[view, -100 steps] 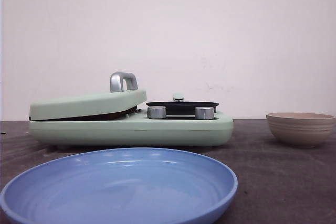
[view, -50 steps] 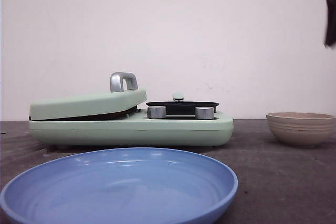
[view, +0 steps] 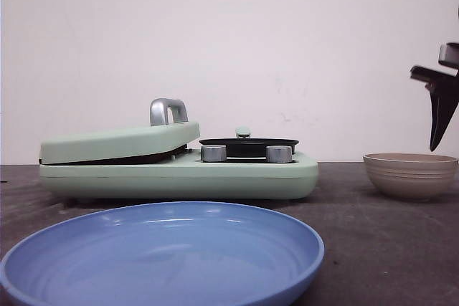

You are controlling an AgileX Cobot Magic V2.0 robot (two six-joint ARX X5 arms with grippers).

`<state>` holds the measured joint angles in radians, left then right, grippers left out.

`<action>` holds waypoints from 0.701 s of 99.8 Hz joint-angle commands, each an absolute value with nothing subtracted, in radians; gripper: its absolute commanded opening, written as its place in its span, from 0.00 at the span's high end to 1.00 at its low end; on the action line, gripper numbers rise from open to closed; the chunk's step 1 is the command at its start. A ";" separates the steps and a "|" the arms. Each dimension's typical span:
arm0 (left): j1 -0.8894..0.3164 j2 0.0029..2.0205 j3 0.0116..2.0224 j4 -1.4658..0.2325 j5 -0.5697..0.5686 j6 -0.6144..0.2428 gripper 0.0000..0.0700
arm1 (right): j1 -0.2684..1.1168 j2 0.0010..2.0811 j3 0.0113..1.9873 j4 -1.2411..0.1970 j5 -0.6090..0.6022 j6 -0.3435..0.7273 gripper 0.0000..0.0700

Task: Make breakfast with bread and shrimp
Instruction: 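Grasp the rim of the beige shrimp bowl with the right gripper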

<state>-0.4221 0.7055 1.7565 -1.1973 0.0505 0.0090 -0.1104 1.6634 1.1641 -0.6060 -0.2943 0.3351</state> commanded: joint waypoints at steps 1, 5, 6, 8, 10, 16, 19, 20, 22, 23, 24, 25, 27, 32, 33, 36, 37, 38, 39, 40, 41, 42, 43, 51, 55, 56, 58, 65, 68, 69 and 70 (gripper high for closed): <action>-0.427 0.714 1.771 -1.188 0.048 0.015 0.99 | -0.110 1.687 1.179 -0.573 -0.288 0.381 0.61; -0.427 0.714 1.771 -1.191 0.048 0.015 0.99 | -0.111 1.693 1.179 -0.557 -0.287 0.390 0.66; -0.427 0.714 1.771 -1.191 0.048 0.015 0.99 | -0.112 1.694 1.179 -0.553 -0.287 0.391 0.67; -0.427 0.714 1.771 -1.193 0.048 0.015 0.99 | -0.113 1.697 1.179 -0.548 -0.287 0.394 0.69; -0.427 0.714 1.771 -1.194 0.048 0.015 0.99 | -0.114 1.702 1.179 -0.540 -0.288 0.397 0.72; -0.427 0.714 1.771 -1.200 0.048 0.015 0.99 | -0.114 1.713 1.179 -0.530 -0.286 0.407 0.76; -0.427 0.714 1.771 -1.205 0.048 0.015 0.99 | -0.115 1.720 1.179 -0.527 -0.287 0.413 0.76; -0.427 0.714 1.771 -1.205 0.048 0.015 0.99 | -0.115 1.722 1.179 -0.525 -0.287 0.414 0.76; -0.427 0.714 1.771 -1.208 0.048 0.015 0.99 | -0.115 1.724 1.179 -0.525 -0.286 0.417 0.76; -0.427 0.714 1.771 -1.209 0.048 0.015 0.99 | -0.115 1.726 1.179 -0.525 -0.286 0.417 0.76; -0.427 0.714 1.771 -1.210 0.048 0.015 0.99 | -0.115 1.726 1.179 -0.525 -0.285 0.417 0.76; -0.427 0.714 1.771 -1.211 0.048 0.015 0.99 | -0.115 1.727 1.179 -0.526 -0.284 0.417 0.76; -0.427 0.714 1.771 -1.212 0.048 0.015 0.99 | -0.115 1.729 1.179 -0.527 -0.280 0.417 0.76; -0.427 0.714 1.771 -1.212 0.048 0.015 0.99 | -0.115 1.733 1.179 -0.524 -0.271 0.418 0.76; -0.427 0.714 1.771 -1.212 0.048 0.015 0.99 | -0.115 1.733 1.179 -0.524 -0.267 0.417 0.76; -0.427 0.714 1.771 -1.212 0.048 0.015 0.99 | -0.115 1.733 1.179 -0.524 -0.257 0.417 0.76; -0.427 0.714 1.771 -1.212 0.048 0.015 0.99 | -0.115 1.733 1.179 -0.524 -0.256 0.417 0.76; -0.427 0.714 1.771 -1.212 0.048 0.015 0.99 | -0.115 1.733 1.179 -0.524 -0.254 0.418 0.76; -0.427 0.714 1.771 -1.212 0.048 0.015 0.99 | -0.115 1.733 1.179 -0.524 -0.252 0.418 0.76; -0.427 0.714 1.771 -1.212 0.048 0.015 0.99 | -0.115 1.733 1.179 -0.524 -0.250 0.419 0.76; -0.427 0.714 1.771 -1.212 0.048 0.015 0.99 | -0.115 1.733 1.179 -0.524 -0.246 0.419 0.76; -0.427 0.714 1.771 -1.212 0.048 0.015 0.99 | -0.115 1.733 1.179 -0.523 -0.243 0.419 0.76; -0.427 0.714 1.771 -1.212 0.048 0.015 0.99 | -0.115 1.733 1.179 -0.523 -0.240 0.420 0.76; -0.427 0.714 1.771 -1.211 0.048 0.015 0.99 | -0.115 1.733 1.179 -0.522 -0.231 0.419 0.77; -0.427 0.714 1.771 -1.211 0.048 0.015 0.99 | -0.115 1.733 1.179 -0.522 -0.228 0.419 0.77; -0.427 0.714 1.771 -1.211 0.048 0.015 0.99 | -0.115 1.733 1.179 -0.522 -0.228 0.419 0.77; -0.427 0.714 1.771 -1.211 0.048 0.015 0.99 | -0.116 1.734 1.179 -0.521 -0.227 0.419 0.78; -0.427 0.714 1.771 -1.211 0.048 0.015 0.99 | -0.120 1.740 1.178 -0.516 -0.226 0.420 0.84; -0.427 0.714 1.771 -1.211 0.048 0.016 0.99 | -0.121 1.742 1.179 -0.514 -0.224 0.420 0.84; -0.427 0.714 1.771 -1.211 0.048 0.015 0.99 | -0.121 1.744 1.179 -0.513 -0.224 0.420 0.84; -0.427 0.714 1.771 -1.211 0.048 0.015 0.99 | -0.121 1.746 1.178 -0.511 -0.224 0.420 0.84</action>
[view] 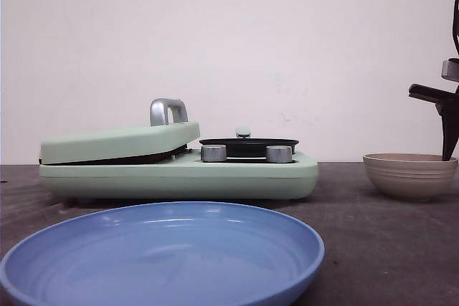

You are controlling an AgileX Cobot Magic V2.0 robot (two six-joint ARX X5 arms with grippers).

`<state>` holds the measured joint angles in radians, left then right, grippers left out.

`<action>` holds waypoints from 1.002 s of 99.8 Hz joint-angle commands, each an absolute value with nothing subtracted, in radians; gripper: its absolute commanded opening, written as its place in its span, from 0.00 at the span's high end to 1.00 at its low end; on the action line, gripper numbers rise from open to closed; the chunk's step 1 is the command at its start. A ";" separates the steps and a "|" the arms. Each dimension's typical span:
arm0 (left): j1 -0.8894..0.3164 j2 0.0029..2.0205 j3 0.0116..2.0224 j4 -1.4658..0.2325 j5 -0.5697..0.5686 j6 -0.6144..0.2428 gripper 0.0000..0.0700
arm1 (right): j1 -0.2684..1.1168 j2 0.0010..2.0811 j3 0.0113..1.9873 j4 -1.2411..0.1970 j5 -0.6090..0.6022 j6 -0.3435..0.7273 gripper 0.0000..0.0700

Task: Make breakfast with bread and shrimp
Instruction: 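Grasp the rim of the beige shrimp bowl with the right gripper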

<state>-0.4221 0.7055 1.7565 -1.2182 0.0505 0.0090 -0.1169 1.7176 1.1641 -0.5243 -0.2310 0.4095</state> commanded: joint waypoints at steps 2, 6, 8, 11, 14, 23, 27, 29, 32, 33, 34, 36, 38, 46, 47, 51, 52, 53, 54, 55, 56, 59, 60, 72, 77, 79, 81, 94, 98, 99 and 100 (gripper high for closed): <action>-0.427 0.714 1.771 -1.211 0.048 0.015 0.99 | -0.121 1.750 1.178 -0.509 -0.224 0.421 0.84; -0.427 0.714 1.771 -1.211 0.048 0.016 0.99 | -0.121 1.755 1.178 -0.509 -0.224 0.422 0.84; -0.427 0.714 1.771 -1.211 0.048 0.016 0.99 | -0.121 1.759 1.178 -0.509 -0.224 0.423 0.84; -0.427 0.714 1.771 -1.211 0.048 0.016 0.99 | -0.121 1.766 1.179 -0.509 -0.225 0.424 0.84; -0.427 0.714 1.771 -1.210 0.048 0.016 0.99 | -0.121 1.773 1.179 -0.509 -0.228 0.427 0.84; -0.427 0.714 1.771 -1.210 0.048 0.015 0.99 | -0.121 1.789 1.178 -0.508 -0.236 0.433 0.84; -0.427 0.714 1.771 -1.211 0.048 0.016 0.99 | -0.121 1.792 1.178 -0.509 -0.236 0.435 0.84; -0.427 0.714 1.771 -1.211 0.048 0.016 0.99 | -0.121 1.795 1.178 -0.508 -0.236 0.435 0.84; -0.427 0.714 1.771 -1.210 0.048 0.015 0.99 | -0.121 1.798 1.178 -0.501 -0.236 0.435 0.84; -0.427 0.714 1.771 -1.210 0.048 0.016 0.99 | -0.121 1.799 1.178 -0.501 -0.236 0.436 0.84; -0.427 0.714 1.771 -1.210 0.048 0.016 0.99 | -0.121 1.799 1.178 -0.501 -0.235 0.436 0.84; -0.427 0.714 1.771 -1.210 0.048 0.016 0.99 | -0.121 1.800 1.178 -0.498 -0.235 0.436 0.84; -0.427 0.714 1.771 -1.210 0.048 0.015 0.99 | -0.121 1.800 1.178 -0.496 -0.235 0.437 0.84; -0.427 0.714 1.771 -1.209 0.048 0.016 0.99 | -0.121 1.803 1.178 -0.481 -0.236 0.444 0.84; -0.427 0.714 1.771 -1.208 0.048 0.016 0.99 | -0.121 1.803 1.178 -0.480 -0.236 0.446 0.84; -0.427 0.714 1.771 -1.208 0.048 0.016 0.99 | -0.121 1.803 1.178 -0.479 -0.236 0.447 0.86; -0.427 0.714 1.771 -1.208 0.048 0.016 0.99 | -0.121 1.803 1.178 -0.479 -0.236 0.447 0.87; -0.427 0.714 1.771 -1.208 0.048 0.016 0.99 | -0.121 1.804 1.178 -0.478 -0.236 0.446 0.89; -0.427 0.714 1.771 -1.208 0.048 0.016 0.99 | -0.121 1.804 1.178 -0.478 -0.236 0.446 0.90; -0.427 0.714 1.771 -1.207 0.048 0.016 0.99 | -0.121 1.804 1.178 -0.478 -0.236 0.446 0.92; -0.427 0.714 1.771 -1.207 0.048 0.016 0.99 | -0.121 1.805 1.178 -0.478 -0.236 0.446 0.93; -0.427 0.714 1.771 -1.207 0.048 0.016 0.99 | -0.121 1.805 1.178 -0.478 -0.237 0.445 0.97; -0.427 0.714 1.771 -1.207 0.048 0.016 0.99 | -0.121 1.805 1.178 -0.478 -0.237 0.445 0.98; -0.427 0.715 1.771 -1.204 0.048 0.017 0.99 | -0.120 1.806 1.178 -0.467 -0.265 0.432 0.99; -0.427 0.716 1.771 -1.205 0.048 0.019 0.99 | -0.118 1.806 1.178 -0.455 -0.286 0.426 0.99; -0.427 0.716 1.771 -1.205 0.048 0.019 0.99 | -0.118 1.806 1.178 -0.452 -0.290 0.426 0.99; -0.427 0.717 1.771 -1.205 0.048 0.019 0.99 | -0.118 1.806 1.178 -0.445 -0.291 0.425 0.99; -0.427 0.718 1.771 -1.205 0.048 0.019 0.99 | -0.110 1.795 1.178 -0.373 -0.333 0.406 0.99; -0.427 0.718 1.771 -1.205 0.048 0.019 0.99 | -0.106 1.785 1.179 -0.344 -0.345 0.407 0.99; -0.427 0.718 1.771 -1.205 0.048 0.019 0.99 | -0.104 1.781 1.179 -0.338 -0.347 0.407 0.99; -0.427 0.718 1.771 -1.205 0.048 0.019 0.99 | -0.102 1.777 1.179 -0.332 -0.348 0.407 0.99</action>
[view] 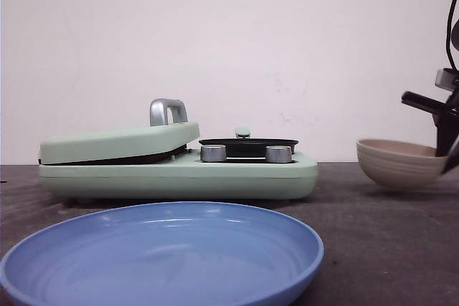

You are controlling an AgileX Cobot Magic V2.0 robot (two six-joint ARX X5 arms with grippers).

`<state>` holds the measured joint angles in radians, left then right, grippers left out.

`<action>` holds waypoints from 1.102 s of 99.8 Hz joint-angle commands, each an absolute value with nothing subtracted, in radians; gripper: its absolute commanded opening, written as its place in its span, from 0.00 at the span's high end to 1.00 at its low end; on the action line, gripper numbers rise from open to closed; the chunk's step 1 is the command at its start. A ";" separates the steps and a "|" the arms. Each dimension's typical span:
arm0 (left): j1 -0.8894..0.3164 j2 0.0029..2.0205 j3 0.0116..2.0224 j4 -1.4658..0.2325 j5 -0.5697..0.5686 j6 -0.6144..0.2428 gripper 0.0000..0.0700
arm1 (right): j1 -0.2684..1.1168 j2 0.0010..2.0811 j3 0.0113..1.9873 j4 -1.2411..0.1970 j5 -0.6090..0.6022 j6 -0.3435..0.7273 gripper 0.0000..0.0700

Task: Make breakfast with bread and shrimp
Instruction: 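Grasp the rim of the beige shrimp bowl with the right gripper, then lift the bowl with the right gripper over the frying pan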

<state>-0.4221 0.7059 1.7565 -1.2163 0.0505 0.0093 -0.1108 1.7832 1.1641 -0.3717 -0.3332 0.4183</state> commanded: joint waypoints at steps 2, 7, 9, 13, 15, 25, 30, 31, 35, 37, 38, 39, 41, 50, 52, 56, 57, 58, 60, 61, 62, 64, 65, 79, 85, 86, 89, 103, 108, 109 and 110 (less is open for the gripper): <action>-0.427 0.718 1.771 -1.205 0.048 0.019 0.99 | -0.096 1.768 1.179 -0.316 -0.349 0.407 0.99; -0.427 0.718 1.771 -1.205 0.048 0.019 0.99 | -0.082 1.742 1.179 -0.273 -0.348 0.407 0.99; -0.427 0.718 1.771 -1.205 0.048 0.020 0.99 | -0.075 1.732 1.179 -0.252 -0.349 0.407 0.99; -0.427 0.718 1.771 -1.205 0.048 0.022 0.99 | -0.058 1.710 1.179 -0.204 -0.356 0.407 0.99; -0.427 0.718 1.771 -1.205 0.048 0.024 0.99 | -0.049 1.699 1.180 -0.180 -0.362 0.408 0.99; -0.427 0.719 1.771 -1.203 0.048 0.038 0.99 | 0.010 1.655 1.190 -0.063 -0.377 0.424 0.99; -0.427 0.719 1.771 -1.202 0.048 0.039 0.99 | 0.044 1.642 1.202 -0.015 -0.378 0.435 0.99; -0.427 0.719 1.771 -1.201 0.048 0.040 0.99 | 0.051 1.641 1.206 -0.006 -0.378 0.435 0.99; -0.427 0.719 1.771 -1.199 0.048 0.041 0.99 | 0.082 1.640 1.220 0.029 -0.379 0.435 0.99; -0.427 0.719 1.771 -1.197 0.048 0.041 0.99 | 0.098 1.640 1.229 0.040 -0.377 0.434 0.99; -0.427 0.719 1.771 -1.197 0.048 0.041 0.99 | 0.106 1.640 1.233 0.046 -0.377 0.434 0.99; -0.427 0.719 1.771 -1.196 0.048 0.041 0.99 | 0.113 1.640 1.237 0.052 -0.377 0.434 0.99; -0.427 0.719 1.771 -1.196 0.048 0.041 0.99 | 0.129 1.640 1.245 0.062 -0.376 0.433 0.99; -0.427 0.719 1.771 -1.198 0.048 0.041 0.99 | 0.194 1.644 1.283 0.088 -0.347 0.414 0.99; -0.427 0.719 1.771 -1.198 0.048 0.041 0.99 | 0.208 1.647 1.291 0.092 -0.330 0.404 0.99; -0.427 0.719 1.771 -1.198 0.048 0.041 0.99 | 0.237 1.649 1.304 0.096 -0.292 0.383 0.99; -0.427 0.719 1.771 -1.198 0.048 0.041 0.99 | 0.244 1.649 1.307 0.097 -0.281 0.378 0.99; -0.427 0.719 1.771 -1.198 0.048 0.041 0.99 | 0.251 1.650 1.310 0.097 -0.269 0.373 0.99; -0.427 0.719 1.771 -1.198 0.048 0.041 0.99 | 0.265 1.652 1.315 0.098 -0.246 0.364 0.99; -0.427 0.719 1.771 -1.198 0.048 0.041 0.99 | 0.272 1.654 1.318 0.098 -0.232 0.359 0.99; -0.427 0.719 1.771 -1.198 0.048 0.041 0.99 | 0.279 1.655 1.321 0.099 -0.220 0.355 0.99; -0.427 0.719 1.771 -1.199 0.048 0.041 0.99 | 0.292 1.658 1.326 0.098 -0.195 0.347 0.99; -0.427 0.719 1.771 -1.200 0.048 0.041 0.99 | 0.298 1.660 1.328 0.099 -0.181 0.343 0.99; -0.427 0.719 1.771 -1.209 0.048 0.041 0.99 | 0.365 1.661 1.338 0.122 -0.015 0.247 0.99; -0.427 0.719 1.771 -1.209 0.048 0.041 0.99 | 0.397 1.661 1.338 0.134 0.055 0.179 0.99; -0.427 0.719 1.771 -1.209 0.048 0.041 0.99 | 0.402 1.661 1.338 0.134 0.066 0.166 0.99; -0.427 0.719 1.771 -1.209 0.048 0.041 0.99 | 0.414 1.661 1.338 0.134 0.102 0.125 0.99; -0.427 0.719 1.771 -1.210 0.048 0.041 0.99 | 0.459 1.675 1.338 0.151 0.233 -0.064 0.99; -0.427 0.719 1.771 -1.210 0.048 0.041 0.99 | 0.469 1.682 1.338 0.168 0.253 -0.113 0.99; -0.427 0.719 1.771 -1.210 0.048 0.041 0.99 | 0.471 1.683 1.338 0.171 0.257 -0.122 0.99; -0.427 0.719 1.771 -1.210 0.048 0.041 0.99 | 0.471 1.686 1.338 0.175 0.259 -0.130 0.99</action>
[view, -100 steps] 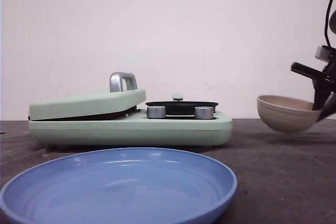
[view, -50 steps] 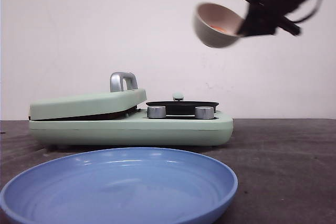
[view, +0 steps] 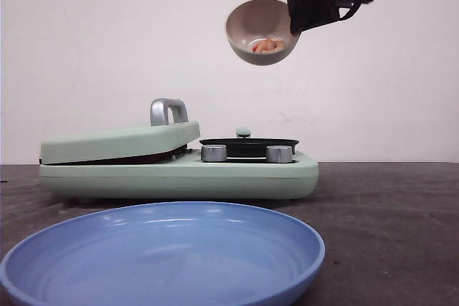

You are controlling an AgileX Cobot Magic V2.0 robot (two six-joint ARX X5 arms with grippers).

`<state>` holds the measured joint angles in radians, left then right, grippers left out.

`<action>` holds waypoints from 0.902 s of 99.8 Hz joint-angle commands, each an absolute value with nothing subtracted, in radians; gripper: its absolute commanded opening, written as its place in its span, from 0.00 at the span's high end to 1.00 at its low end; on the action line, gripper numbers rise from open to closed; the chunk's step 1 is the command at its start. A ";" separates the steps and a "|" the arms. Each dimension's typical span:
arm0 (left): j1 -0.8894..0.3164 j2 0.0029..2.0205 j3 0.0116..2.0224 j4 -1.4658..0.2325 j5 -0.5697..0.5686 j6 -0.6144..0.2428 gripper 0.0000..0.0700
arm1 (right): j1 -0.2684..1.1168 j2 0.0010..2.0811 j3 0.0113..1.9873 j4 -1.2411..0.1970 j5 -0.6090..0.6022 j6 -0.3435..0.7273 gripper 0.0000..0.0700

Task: Make breakfast with bread and shrimp
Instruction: 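Lift the bowl with the right gripper over the frying pan, then tilt the bowl with the right gripper to pour shrimp into the pan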

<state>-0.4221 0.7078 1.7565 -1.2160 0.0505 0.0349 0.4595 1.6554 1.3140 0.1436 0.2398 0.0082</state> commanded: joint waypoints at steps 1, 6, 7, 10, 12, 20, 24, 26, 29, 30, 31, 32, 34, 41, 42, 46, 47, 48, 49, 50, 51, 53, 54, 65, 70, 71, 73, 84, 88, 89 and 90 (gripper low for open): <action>-0.427 0.719 1.771 -1.210 0.048 0.041 0.99 | 0.472 1.689 1.338 0.181 0.262 -0.138 0.99; -0.427 0.719 1.771 -1.210 0.048 0.041 0.99 | 0.477 1.700 1.338 0.204 0.263 -0.173 0.99; -0.427 0.719 1.771 -1.210 0.048 0.041 0.99 | 0.478 1.701 1.338 0.209 0.263 -0.179 0.99; -0.427 0.719 1.771 -1.210 0.048 0.041 0.99 | 0.482 1.709 1.338 0.224 0.263 -0.200 0.99; -0.427 0.719 1.771 -1.210 0.048 0.041 0.99 | 0.484 1.714 1.338 0.236 0.263 -0.215 0.99; -0.427 0.719 1.771 -1.210 0.048 0.041 0.99 | 0.490 1.733 1.338 0.270 0.268 -0.274 0.99; -0.427 0.719 1.771 -1.211 0.048 0.041 0.99 | 0.495 1.744 1.338 0.289 0.268 -0.306 0.99; -0.427 0.719 1.771 -1.211 0.048 0.041 0.99 | 0.496 1.750 1.338 0.296 0.270 -0.323 0.99; -0.427 0.719 1.771 -1.213 0.048 0.041 0.99 | 0.500 1.758 1.338 0.308 0.270 -0.350 0.99; -0.427 0.719 1.771 -1.213 0.048 0.041 0.99 | 0.501 1.760 1.338 0.310 0.271 -0.358 0.99; -0.427 0.719 1.771 -1.213 0.048 0.041 0.99 | 0.501 1.764 1.338 0.311 0.274 -0.370 0.99; -0.427 0.719 1.771 -1.213 0.048 0.041 0.99 | 0.501 1.765 1.338 0.313 0.276 -0.374 0.99; -0.427 0.719 1.771 -1.213 0.048 0.041 0.99 | 0.502 1.769 1.338 0.320 0.282 -0.390 0.99; -0.427 0.719 1.771 -1.213 0.048 0.041 0.99 | 0.502 1.790 1.338 0.358 0.301 -0.445 0.99; -0.427 0.719 1.771 -1.214 0.048 0.041 0.99 | 0.502 1.791 1.338 0.360 0.301 -0.449 0.99; -0.427 0.719 1.771 -1.214 0.048 0.041 0.99 | 0.502 1.797 1.338 0.371 0.301 -0.467 0.99; -0.427 0.719 1.771 -1.215 0.048 0.041 0.99 | 0.502 1.798 1.338 0.376 0.302 -0.473 0.99; -0.427 0.719 1.771 -1.216 0.048 0.041 0.99 | 0.502 1.799 1.338 0.381 0.303 -0.479 0.99; -0.427 0.719 1.771 -1.216 0.048 0.041 0.99 | 0.502 1.801 1.338 0.385 0.305 -0.484 0.99; -0.427 0.719 1.771 -1.217 0.048 0.041 0.99 | 0.502 1.804 1.338 0.390 0.306 -0.489 0.99; -0.427 0.719 1.771 -1.217 0.048 0.041 0.99 | 0.502 1.806 1.338 0.397 0.308 -0.495 0.99; -0.427 0.719 1.771 -1.219 0.048 0.041 0.99 | 0.502 1.808 1.338 0.411 0.313 -0.507 0.99; -0.427 0.719 1.771 -1.220 0.048 0.041 0.99 | 0.502 1.811 1.338 0.417 0.315 -0.512 0.99; -0.427 0.719 1.771 -1.221 0.048 0.041 0.99 | 0.502 1.832 1.338 0.487 0.317 -0.576 0.99; -0.427 0.719 1.771 -1.221 0.048 0.041 0.99 | 0.502 1.840 1.338 0.507 0.316 -0.605 0.99; -0.427 0.719 1.771 -1.222 0.048 0.041 0.99 | 0.502 1.842 1.338 0.509 0.316 -0.610 0.99; -0.427 0.719 1.771 -1.222 0.048 0.040 0.99 | 0.502 1.845 1.338 0.512 0.317 -0.621 0.99; -0.427 0.719 1.771 -1.235 0.048 0.039 0.99 | 0.505 1.858 1.338 0.527 0.318 -0.679 0.99; -0.427 0.719 1.771 -1.239 0.048 0.039 0.99 | 0.508 1.861 1.338 0.529 0.318 -0.697 0.99; -0.427 0.719 1.771 -1.240 0.048 0.040 0.99 | 0.509 1.863 1.338 0.531 0.318 -0.702 0.99; -0.427 0.719 1.771 -1.241 0.048 0.040 0.99 | 0.509 1.863 1.338 0.533 0.318 -0.707 0.99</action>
